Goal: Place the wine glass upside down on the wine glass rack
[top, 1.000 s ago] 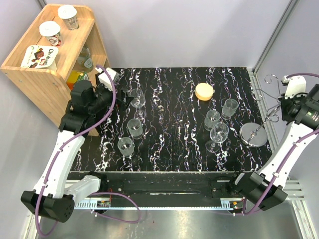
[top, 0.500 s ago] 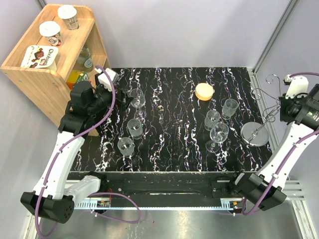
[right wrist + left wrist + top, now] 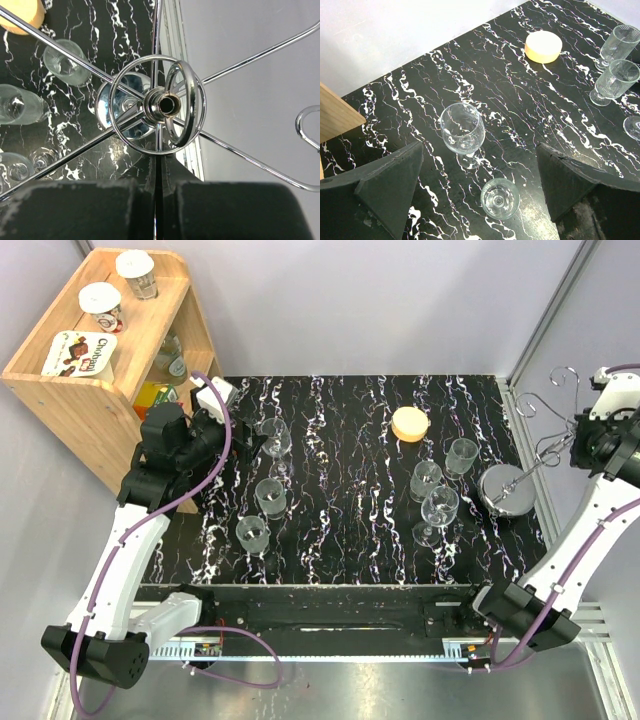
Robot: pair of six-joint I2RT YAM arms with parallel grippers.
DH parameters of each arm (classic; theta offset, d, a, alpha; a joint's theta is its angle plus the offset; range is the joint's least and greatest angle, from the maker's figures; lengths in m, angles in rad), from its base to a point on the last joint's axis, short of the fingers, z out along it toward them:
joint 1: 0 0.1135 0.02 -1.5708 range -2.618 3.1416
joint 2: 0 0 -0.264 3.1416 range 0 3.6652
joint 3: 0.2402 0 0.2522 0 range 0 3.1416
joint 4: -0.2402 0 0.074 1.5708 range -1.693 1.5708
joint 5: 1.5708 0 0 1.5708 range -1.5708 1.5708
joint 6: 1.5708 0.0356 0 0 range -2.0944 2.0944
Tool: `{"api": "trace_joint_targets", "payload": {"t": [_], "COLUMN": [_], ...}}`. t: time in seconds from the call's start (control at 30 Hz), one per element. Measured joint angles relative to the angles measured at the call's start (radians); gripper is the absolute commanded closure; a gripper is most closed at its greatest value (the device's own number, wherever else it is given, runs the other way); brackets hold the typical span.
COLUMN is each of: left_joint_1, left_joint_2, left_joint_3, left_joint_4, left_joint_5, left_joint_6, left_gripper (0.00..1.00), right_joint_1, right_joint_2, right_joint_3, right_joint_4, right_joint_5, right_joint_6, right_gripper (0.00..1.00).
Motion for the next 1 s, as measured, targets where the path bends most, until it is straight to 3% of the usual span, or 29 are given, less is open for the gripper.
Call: {"api": "trace_joint_targets", "payload": {"t": [0.37,0.5,0.73,1.0], "left_joint_1": [0.0,0.0,0.0,0.0], "left_joint_2": [0.0,0.0,0.01,0.036], "left_joint_3": [0.0,0.0,0.0,0.0], "left_joint_4": [0.0,0.0,0.001,0.003], "left_joint_5": [0.0,0.0,-0.001,-0.009], "left_joint_6": [0.0,0.0,0.0,-0.001], "left_gripper": [0.01,0.01,0.01,0.01], "right_joint_1": [0.0,0.0,0.0,0.002], "right_joint_2": [0.123,0.196,0.389,0.391], "right_joint_3": [0.312,0.496,0.974,0.999], "right_joint_4": [-0.116,-0.19,-0.336,-0.32], "right_joint_5": [-0.026,-0.06,-0.156,-0.325], "right_joint_6": [0.05,0.084,0.157,0.271], "right_gripper": [1.0,1.0,1.0,1.0]}}
